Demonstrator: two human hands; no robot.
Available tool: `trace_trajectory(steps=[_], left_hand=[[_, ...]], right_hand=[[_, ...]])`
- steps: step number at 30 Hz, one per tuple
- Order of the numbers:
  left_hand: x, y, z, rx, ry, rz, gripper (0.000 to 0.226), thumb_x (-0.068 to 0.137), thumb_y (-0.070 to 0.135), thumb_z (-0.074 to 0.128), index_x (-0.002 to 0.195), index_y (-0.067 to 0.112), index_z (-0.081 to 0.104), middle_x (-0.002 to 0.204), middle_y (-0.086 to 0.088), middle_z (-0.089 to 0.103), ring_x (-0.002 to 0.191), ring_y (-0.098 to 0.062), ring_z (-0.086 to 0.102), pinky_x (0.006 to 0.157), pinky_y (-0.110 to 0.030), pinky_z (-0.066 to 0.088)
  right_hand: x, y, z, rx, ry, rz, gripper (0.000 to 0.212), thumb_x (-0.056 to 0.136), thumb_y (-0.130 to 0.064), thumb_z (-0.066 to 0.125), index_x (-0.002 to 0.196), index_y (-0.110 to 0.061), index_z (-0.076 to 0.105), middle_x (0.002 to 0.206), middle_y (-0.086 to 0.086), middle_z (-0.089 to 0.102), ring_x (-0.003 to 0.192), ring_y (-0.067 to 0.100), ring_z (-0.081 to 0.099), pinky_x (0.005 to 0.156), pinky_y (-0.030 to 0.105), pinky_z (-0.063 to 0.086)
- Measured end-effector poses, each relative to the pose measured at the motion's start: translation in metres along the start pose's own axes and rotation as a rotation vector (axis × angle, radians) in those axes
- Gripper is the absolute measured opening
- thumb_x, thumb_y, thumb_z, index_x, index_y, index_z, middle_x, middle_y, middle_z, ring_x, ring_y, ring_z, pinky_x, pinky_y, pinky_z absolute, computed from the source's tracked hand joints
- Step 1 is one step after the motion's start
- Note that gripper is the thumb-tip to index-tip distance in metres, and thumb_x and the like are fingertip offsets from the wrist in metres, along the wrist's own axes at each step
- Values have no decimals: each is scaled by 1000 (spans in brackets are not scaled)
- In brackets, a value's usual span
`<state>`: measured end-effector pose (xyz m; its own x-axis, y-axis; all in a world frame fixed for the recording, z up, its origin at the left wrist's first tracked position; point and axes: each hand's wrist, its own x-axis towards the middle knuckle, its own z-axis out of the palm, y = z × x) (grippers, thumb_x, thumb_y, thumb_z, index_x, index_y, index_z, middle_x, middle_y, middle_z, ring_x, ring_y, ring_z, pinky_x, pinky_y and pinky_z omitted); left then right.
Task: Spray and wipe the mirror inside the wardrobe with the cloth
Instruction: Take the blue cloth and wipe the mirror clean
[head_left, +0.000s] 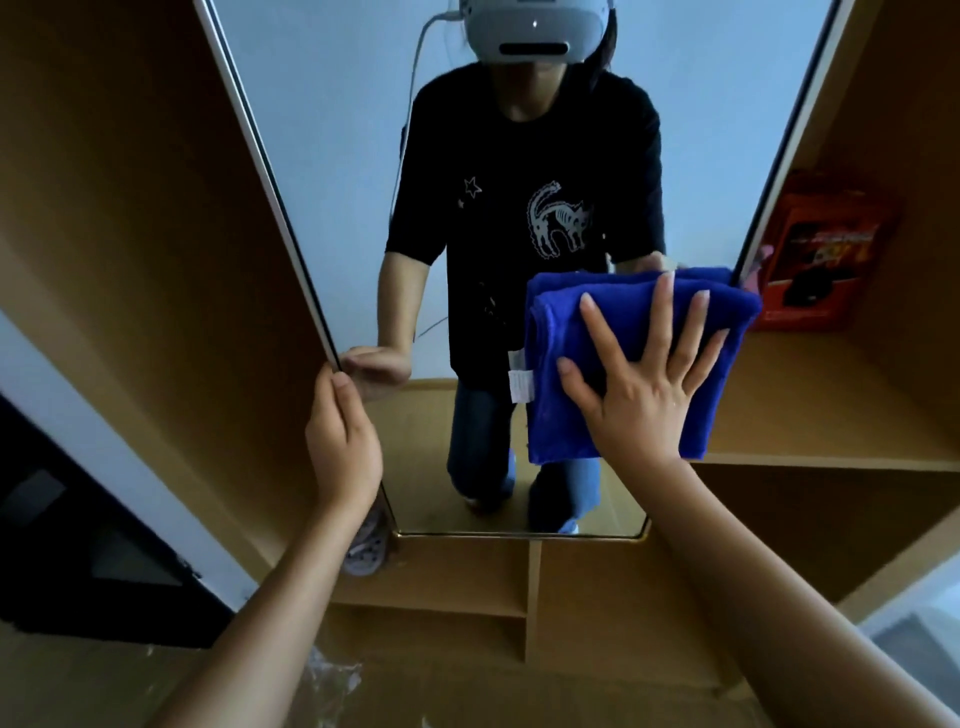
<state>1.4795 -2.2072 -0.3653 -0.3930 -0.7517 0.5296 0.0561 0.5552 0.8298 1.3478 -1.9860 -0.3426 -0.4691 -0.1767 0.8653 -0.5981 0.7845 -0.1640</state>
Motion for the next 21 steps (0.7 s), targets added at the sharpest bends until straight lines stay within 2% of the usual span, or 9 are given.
trace_trajectory(steps=[2,4,8,12,16,19,21], left_hand=[[-7,-17,6,-18,18,31,45,104,31,30,140,6,43,130,5,55,114,8,49,82,6,33],[-9,-29,13,-23,67,79,47,104,29,31,144,3,38,143,-10,47,129,-9,43,90,6,28],[-13,-33,23,-94,173,183,43,105,21,31,141,-1,40,140,-14,48,116,9,39,92,5,28],[-13,-38,26,-155,279,276,39,104,14,33,137,-4,45,134,-13,53,112,6,44,93,1,31],[-16,-56,28,-195,301,337,38,102,16,36,132,-2,51,128,-9,58,115,-5,53,93,-7,38],[-30,-83,33,-249,277,346,34,102,17,37,124,2,58,109,6,59,95,15,51,83,-1,36],[-41,-102,38,-267,249,320,33,103,18,36,121,2,59,104,9,58,92,17,51,80,1,35]], right_hand=[[-28,5,18,-16,1,0,59,91,-64,45,146,-45,33,160,7,0,146,32,-9,117,50,-15],[-59,9,36,-31,5,0,60,90,-65,42,146,-46,30,160,4,-3,147,30,-11,117,51,-15],[-108,14,59,-19,21,-16,61,89,-64,42,146,-46,28,160,6,-1,148,30,-12,117,52,-13],[-120,19,71,10,102,-43,61,93,-66,36,150,-47,22,162,8,1,149,34,-8,118,54,-9],[-123,20,81,11,224,-48,59,96,-64,37,150,-45,26,162,11,8,148,39,2,118,58,0],[-135,22,92,-8,250,-38,59,97,-64,35,151,-45,23,163,11,7,149,39,2,118,60,2],[-149,22,100,-21,239,-24,59,97,-64,34,151,-45,22,163,10,4,149,39,0,118,60,1]])
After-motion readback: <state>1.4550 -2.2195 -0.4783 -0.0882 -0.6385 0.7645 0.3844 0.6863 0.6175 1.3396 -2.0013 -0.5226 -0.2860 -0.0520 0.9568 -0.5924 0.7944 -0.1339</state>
